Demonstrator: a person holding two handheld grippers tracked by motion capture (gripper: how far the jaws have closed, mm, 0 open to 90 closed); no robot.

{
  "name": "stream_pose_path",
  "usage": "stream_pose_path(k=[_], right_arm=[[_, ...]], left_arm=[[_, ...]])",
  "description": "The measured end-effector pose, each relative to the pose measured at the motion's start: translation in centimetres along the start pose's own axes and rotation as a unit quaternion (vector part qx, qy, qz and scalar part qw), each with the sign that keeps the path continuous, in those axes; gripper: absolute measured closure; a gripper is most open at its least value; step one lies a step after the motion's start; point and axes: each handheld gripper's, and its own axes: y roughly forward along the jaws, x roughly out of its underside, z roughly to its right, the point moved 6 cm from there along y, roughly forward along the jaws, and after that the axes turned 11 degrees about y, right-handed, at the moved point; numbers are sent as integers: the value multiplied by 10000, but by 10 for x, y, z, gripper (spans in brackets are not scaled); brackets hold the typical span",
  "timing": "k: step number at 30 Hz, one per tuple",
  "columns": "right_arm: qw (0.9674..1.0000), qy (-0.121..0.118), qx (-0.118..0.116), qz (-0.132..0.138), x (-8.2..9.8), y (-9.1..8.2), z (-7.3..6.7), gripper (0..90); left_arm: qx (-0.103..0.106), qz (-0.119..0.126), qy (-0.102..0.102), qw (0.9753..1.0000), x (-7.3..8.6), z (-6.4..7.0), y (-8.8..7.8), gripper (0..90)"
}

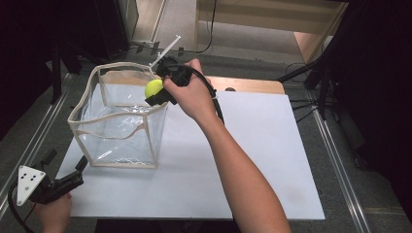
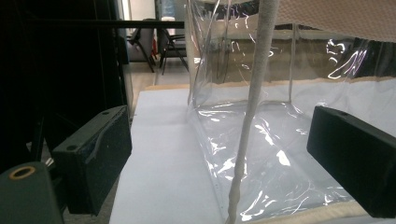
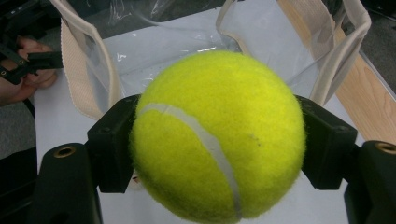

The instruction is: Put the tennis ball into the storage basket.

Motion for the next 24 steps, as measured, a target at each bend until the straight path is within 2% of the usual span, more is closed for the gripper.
stream_pose_path(k=[13,21,24], right_arm=[[9999,46,62,-114,-2,17,4,238],[9996,38,68,-277,-1,28,5,236],[9991,23,146,-393,-1,32,5,231]], left_arm=[[-9,2,0,10000,0,0,0,69],[-5,12,-8,10000,0,0,0,69],[-13,11,-20,10000,0,0,0,69]])
